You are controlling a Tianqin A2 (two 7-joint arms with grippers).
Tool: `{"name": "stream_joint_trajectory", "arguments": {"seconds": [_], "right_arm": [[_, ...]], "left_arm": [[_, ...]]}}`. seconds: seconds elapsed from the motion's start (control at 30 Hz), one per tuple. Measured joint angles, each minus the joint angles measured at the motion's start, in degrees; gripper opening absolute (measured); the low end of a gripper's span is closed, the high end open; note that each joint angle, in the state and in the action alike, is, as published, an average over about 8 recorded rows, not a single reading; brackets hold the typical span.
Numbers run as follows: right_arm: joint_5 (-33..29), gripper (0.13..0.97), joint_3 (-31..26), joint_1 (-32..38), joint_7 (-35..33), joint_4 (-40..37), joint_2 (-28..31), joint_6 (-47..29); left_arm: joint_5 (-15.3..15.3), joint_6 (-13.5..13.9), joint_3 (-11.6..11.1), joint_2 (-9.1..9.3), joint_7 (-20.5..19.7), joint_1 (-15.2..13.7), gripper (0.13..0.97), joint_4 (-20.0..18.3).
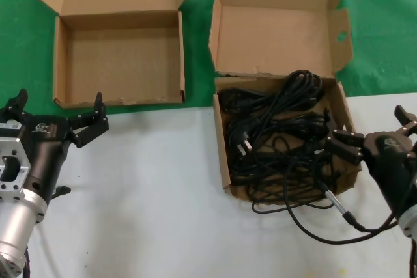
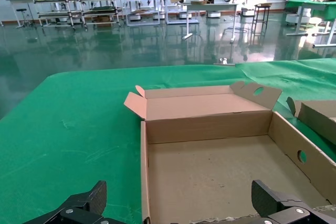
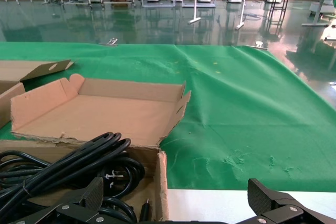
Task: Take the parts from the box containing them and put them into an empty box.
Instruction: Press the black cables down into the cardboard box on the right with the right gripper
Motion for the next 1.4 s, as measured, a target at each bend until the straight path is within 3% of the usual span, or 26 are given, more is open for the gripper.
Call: {"name": "stream_joint_trajectory", "arguments": {"seconds": [1.0,1.13,1.4], "right_arm": [[0.0,0.966,0.0,0.0,0.0,0.0,0.0,0.0],[-0.2,0.966,0.1,-0.3,-0.3,0.6,0.5,-0.5],[-1.2,0.966,0.2,-1.7,-2.3,6.9,8.2,-7.6]], "left_arm": [[0.0,0.0,0.0,0.00,0.0,0.0,0.959,0.0],[0.0,0.0,0.0,0.00,0.0,0.0,0.928,0.0],[0.0,0.0,0.0,0.00,0.0,0.0,0.849,0.0]]}}
